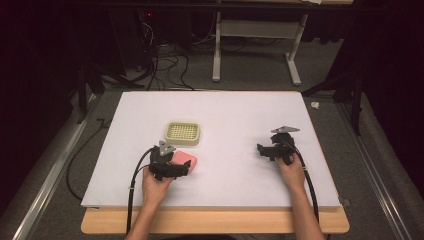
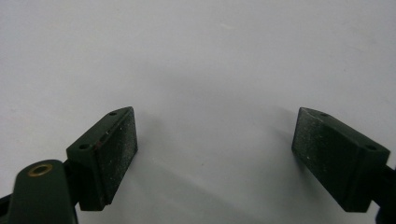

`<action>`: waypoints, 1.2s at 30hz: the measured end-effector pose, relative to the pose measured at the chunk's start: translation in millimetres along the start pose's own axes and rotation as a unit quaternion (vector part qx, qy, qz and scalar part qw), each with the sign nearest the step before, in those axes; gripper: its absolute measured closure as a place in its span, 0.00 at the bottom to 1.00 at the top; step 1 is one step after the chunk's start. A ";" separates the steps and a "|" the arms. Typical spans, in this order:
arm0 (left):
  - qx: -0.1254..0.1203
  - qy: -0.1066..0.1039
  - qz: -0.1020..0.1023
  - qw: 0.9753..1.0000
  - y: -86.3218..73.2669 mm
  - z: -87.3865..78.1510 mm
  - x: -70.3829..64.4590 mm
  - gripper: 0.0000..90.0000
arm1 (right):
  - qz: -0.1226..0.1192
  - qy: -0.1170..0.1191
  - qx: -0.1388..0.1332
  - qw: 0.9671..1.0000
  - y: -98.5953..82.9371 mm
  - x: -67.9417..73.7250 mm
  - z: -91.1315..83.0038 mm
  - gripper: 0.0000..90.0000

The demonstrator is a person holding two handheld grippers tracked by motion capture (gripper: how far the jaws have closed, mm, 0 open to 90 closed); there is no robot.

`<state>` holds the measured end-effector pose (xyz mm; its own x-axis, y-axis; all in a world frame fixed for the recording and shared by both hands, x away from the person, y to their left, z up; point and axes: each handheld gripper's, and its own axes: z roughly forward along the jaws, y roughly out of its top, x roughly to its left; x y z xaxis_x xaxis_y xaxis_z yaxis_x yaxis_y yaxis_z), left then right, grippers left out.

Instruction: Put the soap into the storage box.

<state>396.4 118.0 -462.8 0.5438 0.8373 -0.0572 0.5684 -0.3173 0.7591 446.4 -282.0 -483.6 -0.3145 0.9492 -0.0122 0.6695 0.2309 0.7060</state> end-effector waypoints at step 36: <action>0.030 0.015 0.013 0.999 -9.1 26.9 -11.5 0.13 | -0.001 0.000 0.000 1.000 0.0 -0.1 0.0 0.16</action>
<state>401.6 99.3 -486.5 0.5413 0.8406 -0.0174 0.5907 -0.3655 0.7194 446.4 -282.1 -483.7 -0.3157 0.9488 -0.0134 0.6684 0.2324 0.7065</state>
